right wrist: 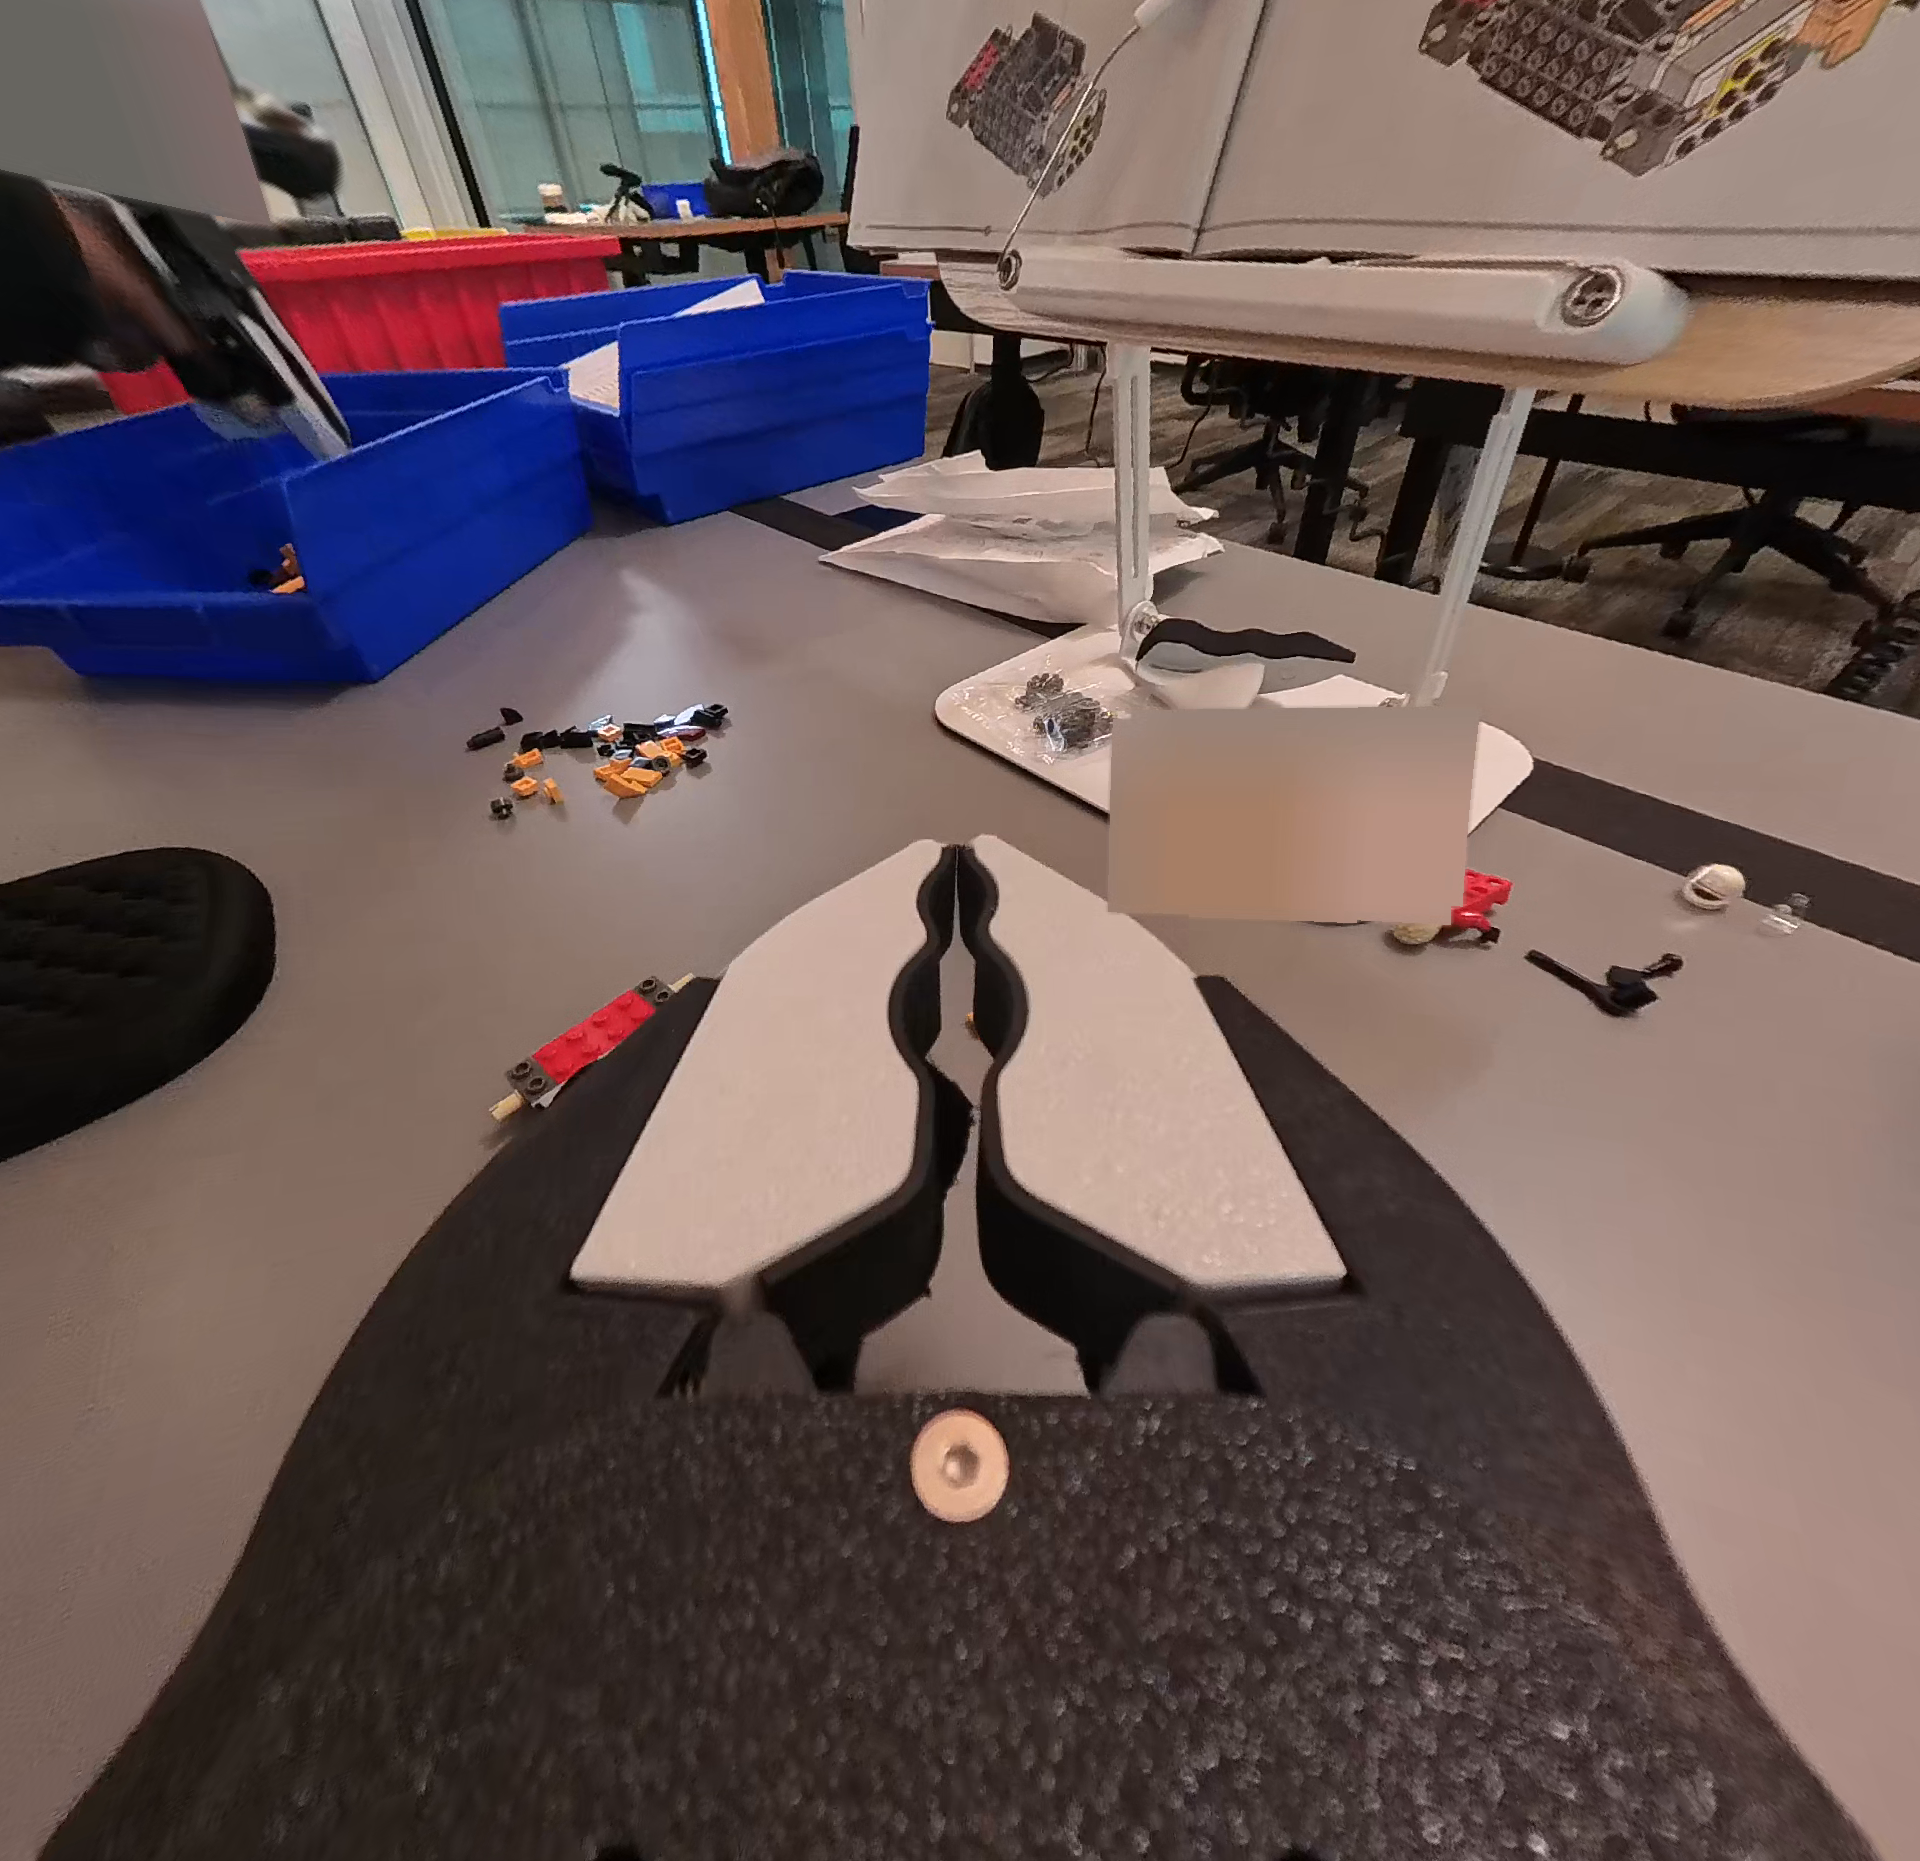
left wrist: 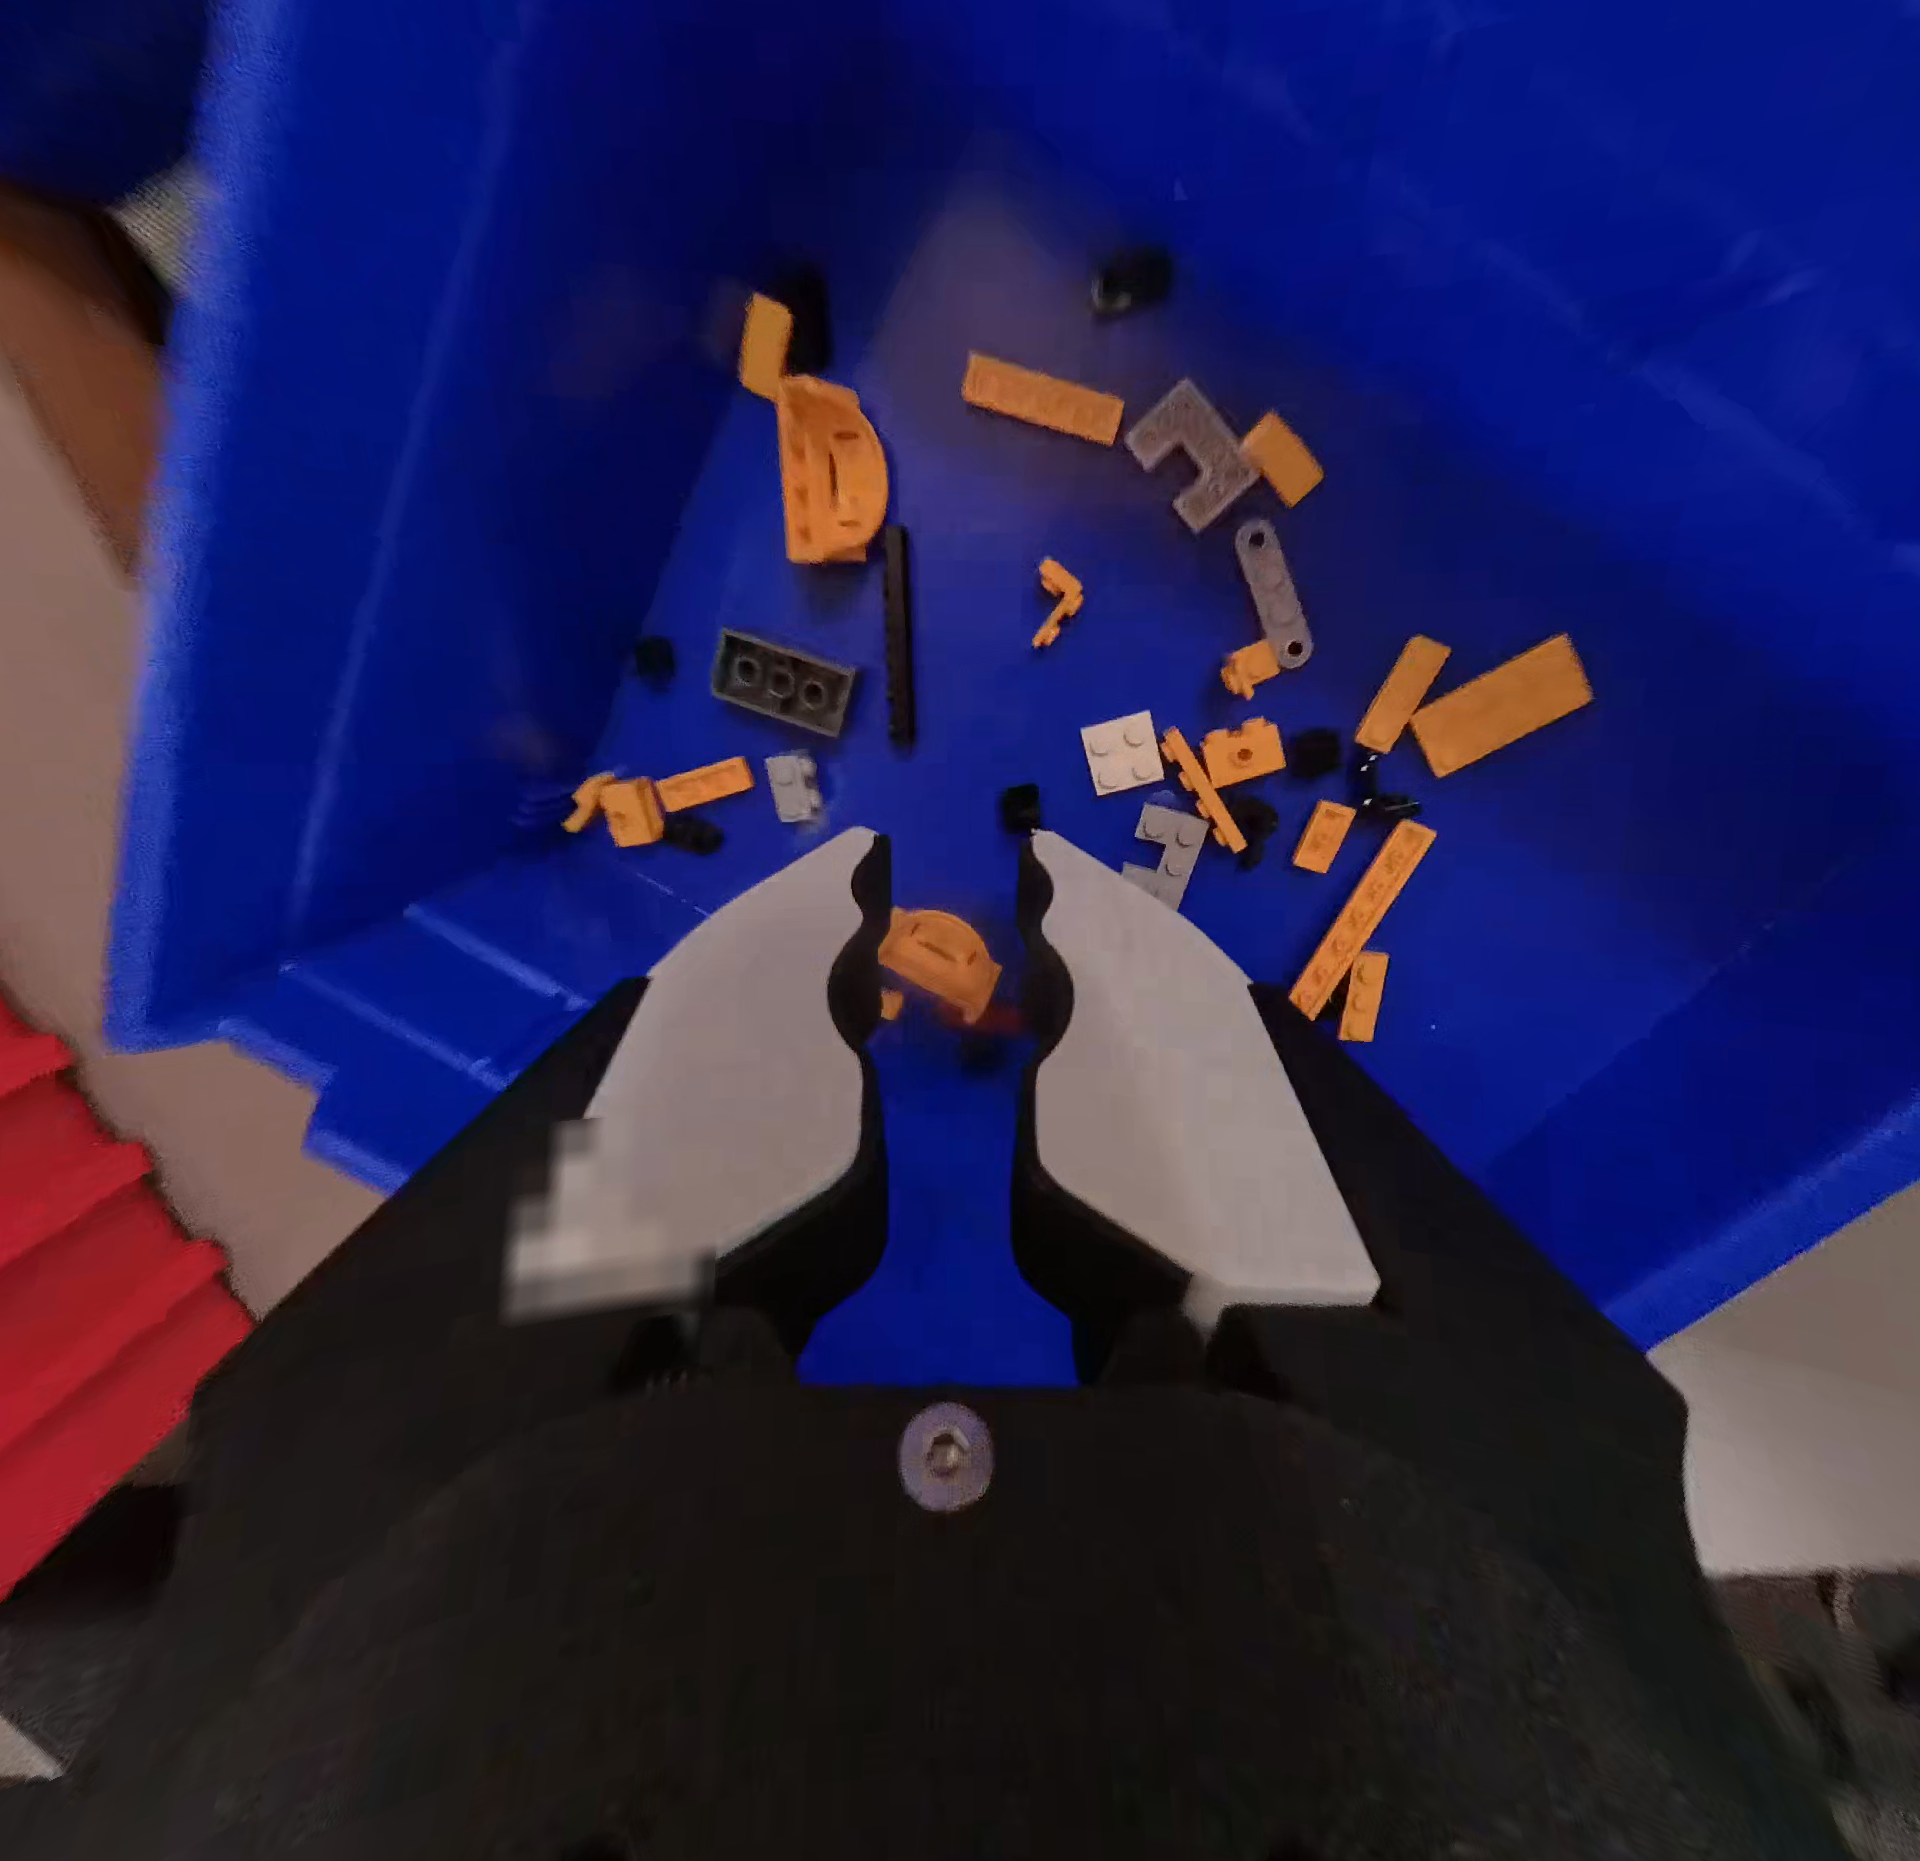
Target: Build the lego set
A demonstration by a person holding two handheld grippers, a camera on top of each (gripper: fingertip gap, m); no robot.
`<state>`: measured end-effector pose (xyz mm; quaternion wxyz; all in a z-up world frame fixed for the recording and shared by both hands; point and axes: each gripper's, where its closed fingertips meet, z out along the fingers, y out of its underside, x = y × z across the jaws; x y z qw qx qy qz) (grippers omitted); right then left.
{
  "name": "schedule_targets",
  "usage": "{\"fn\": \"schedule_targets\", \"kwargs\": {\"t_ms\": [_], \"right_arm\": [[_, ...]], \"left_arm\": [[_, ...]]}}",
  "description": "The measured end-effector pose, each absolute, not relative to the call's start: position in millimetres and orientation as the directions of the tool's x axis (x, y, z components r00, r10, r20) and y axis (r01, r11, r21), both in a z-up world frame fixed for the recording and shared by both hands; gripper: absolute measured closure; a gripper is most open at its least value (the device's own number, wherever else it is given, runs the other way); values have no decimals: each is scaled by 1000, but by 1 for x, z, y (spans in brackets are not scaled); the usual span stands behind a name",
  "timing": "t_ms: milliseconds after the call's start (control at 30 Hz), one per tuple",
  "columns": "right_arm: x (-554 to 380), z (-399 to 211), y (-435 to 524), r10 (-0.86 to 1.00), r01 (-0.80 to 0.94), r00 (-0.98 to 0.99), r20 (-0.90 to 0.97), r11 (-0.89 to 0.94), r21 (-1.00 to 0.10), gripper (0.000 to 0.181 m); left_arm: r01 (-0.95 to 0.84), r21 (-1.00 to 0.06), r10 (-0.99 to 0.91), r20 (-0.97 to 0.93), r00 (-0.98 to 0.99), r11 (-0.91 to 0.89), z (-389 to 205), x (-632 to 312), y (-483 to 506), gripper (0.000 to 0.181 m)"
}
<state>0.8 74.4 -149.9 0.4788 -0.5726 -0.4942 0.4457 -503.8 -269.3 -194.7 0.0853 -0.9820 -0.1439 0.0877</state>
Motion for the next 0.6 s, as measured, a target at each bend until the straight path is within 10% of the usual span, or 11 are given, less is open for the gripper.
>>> {"fn": "schedule_targets", "kwargs": {"t_ms": [300, 467, 600], "right_arm": [[-1, -157, 74, 993, 157, 95, -73, -88, -984, 181], [-2, -157, 73, 992, 159, 89, -84, -97, -982, 181], [-2, -158, 73, 993, 161, 87, -82, -95, -982, 181]], "left_arm": [[262, 210, 237, -136, 962, -942, -236, -508, -311, 157], [249, 194, 225, -140, 964, -949, -240, -511, -305, 157], [262, -23, 262, -174, 949, -965, -238, -530, -269, 154]]}}
